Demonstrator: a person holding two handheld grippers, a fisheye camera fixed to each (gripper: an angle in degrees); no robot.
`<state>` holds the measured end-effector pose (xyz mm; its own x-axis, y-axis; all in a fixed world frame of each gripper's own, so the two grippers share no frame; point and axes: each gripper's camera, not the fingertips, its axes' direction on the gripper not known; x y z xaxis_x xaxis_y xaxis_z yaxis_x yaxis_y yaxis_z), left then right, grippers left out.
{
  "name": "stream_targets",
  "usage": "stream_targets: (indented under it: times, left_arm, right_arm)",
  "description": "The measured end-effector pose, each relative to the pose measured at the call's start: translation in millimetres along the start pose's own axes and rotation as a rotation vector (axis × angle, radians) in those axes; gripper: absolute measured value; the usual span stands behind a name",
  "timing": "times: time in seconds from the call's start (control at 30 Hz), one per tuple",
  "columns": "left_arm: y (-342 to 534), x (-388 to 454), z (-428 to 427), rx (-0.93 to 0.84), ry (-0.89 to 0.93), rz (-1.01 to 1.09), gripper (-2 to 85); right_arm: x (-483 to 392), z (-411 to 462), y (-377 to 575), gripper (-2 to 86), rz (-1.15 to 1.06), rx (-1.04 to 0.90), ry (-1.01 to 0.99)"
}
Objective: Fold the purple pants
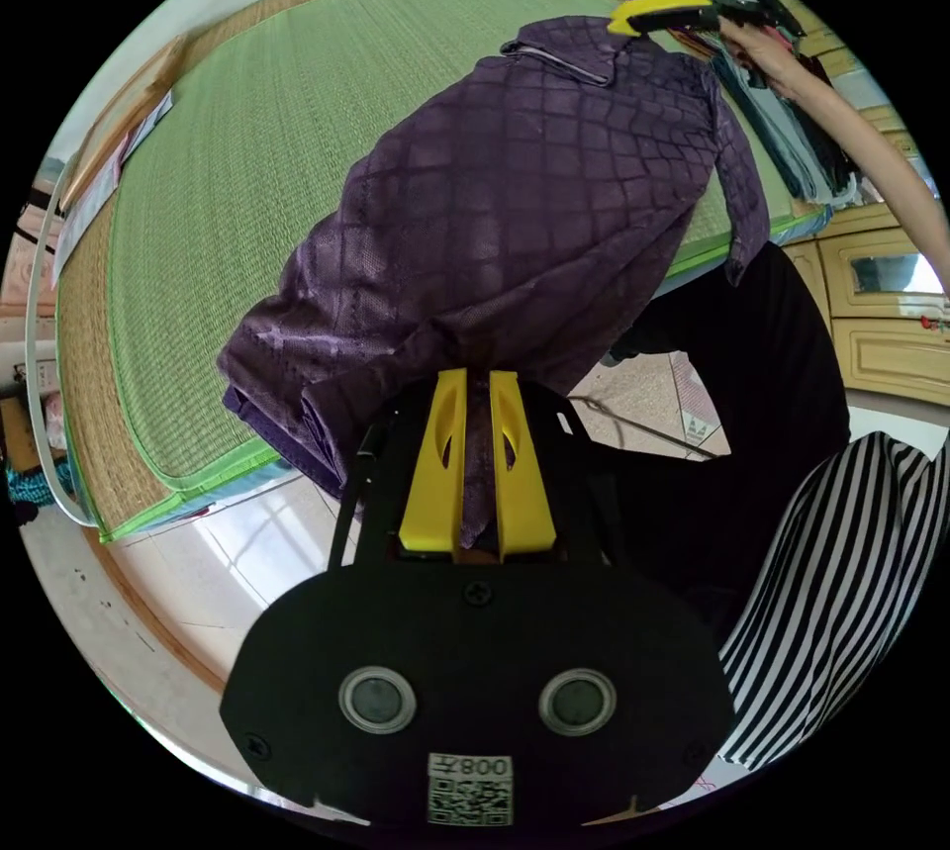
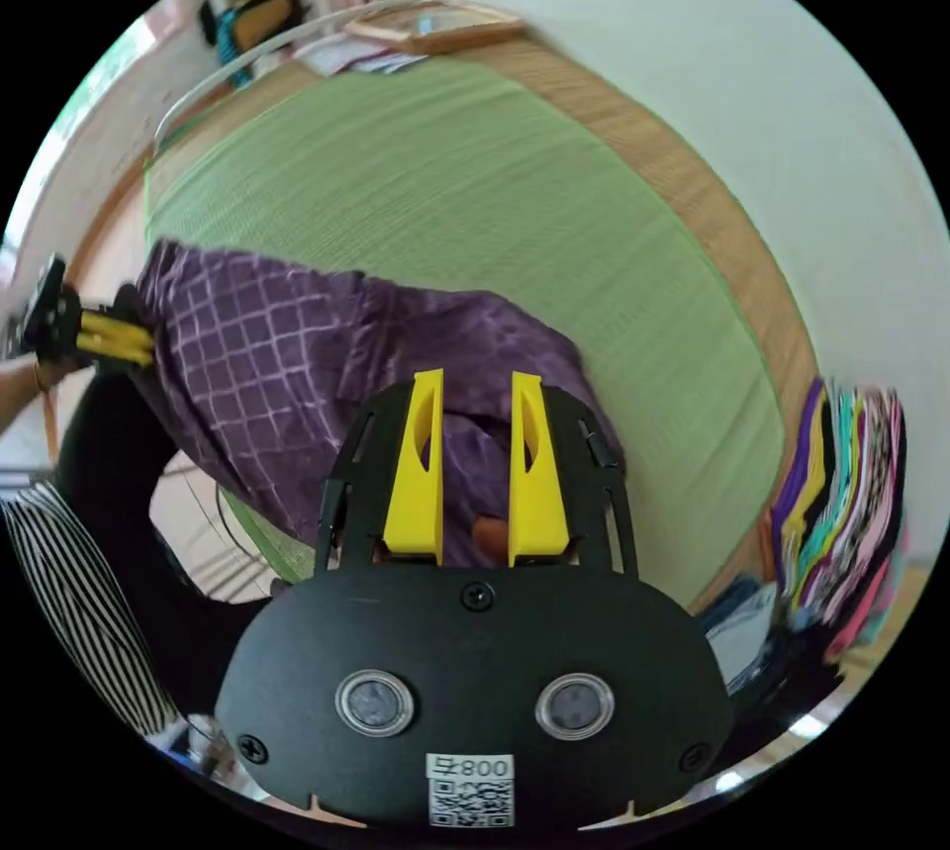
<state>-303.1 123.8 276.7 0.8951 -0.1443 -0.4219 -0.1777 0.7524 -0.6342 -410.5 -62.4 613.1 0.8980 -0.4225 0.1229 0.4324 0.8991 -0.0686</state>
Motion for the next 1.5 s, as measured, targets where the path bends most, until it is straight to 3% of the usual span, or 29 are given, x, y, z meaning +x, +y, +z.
stream_targets:
  times: [0.07, 0.17, 0.4, 0.53, 0.67, 0.8, 0.87, 1.07, 1.33, 1.5]
  left_arm:
    - [-2, 0, -3, 0.002, 0.007, -0.012, 3.3]
    - [-5, 1, -10, -0.008, 0.022, -0.015, 2.4]
    - [-5, -5, -38, 0.030, 0.091, -0.065, 1.2]
    - [-1, -9, -70, 0.099, 0.035, -0.098, 0.8]
    - [2, -17, -106, 0.172, -0.052, -0.124, 0.7]
    - [-2, -32, -131, 0.213, -0.066, -0.168, 0.7]
    - [-6, -33, -134, 0.214, -0.059, -0.177, 0.8]
    - [-15, -25, -136, 0.176, -0.066, -0.163, 0.8]
    - [-11, -30, -151, 0.193, -0.016, -0.196, 0.8]
    - [-12, -33, -158, 0.197, 0.009, -0.208, 0.8]
  right_arm:
    - [-47, 24, -27, 8.6, -0.081, -0.065, 0.028]
    - [-67, 28, -40, 3.3, -0.035, -0.058, 0.014]
    - [-24, -23, -9, 0.7, 0.094, -0.052, 0.074]
    - [81, -75, 83, 0.5, 0.399, -0.027, 0.153]
    - [186, -105, 234, 1.1, 0.817, 0.011, 0.049]
    - [214, -83, 368, 2.6, 1.124, 0.033, -0.123]
    - [193, -56, 439, 4.8, 1.217, 0.052, -0.207]
    - [85, -9, 545, 8.8, 1.212, 0.087, -0.344]
    - [-67, 46, 610, 10.5, 1.140, 0.073, -0.569]
    - [-89, 64, 635, 9.2, 1.133, 0.095, -0.626]
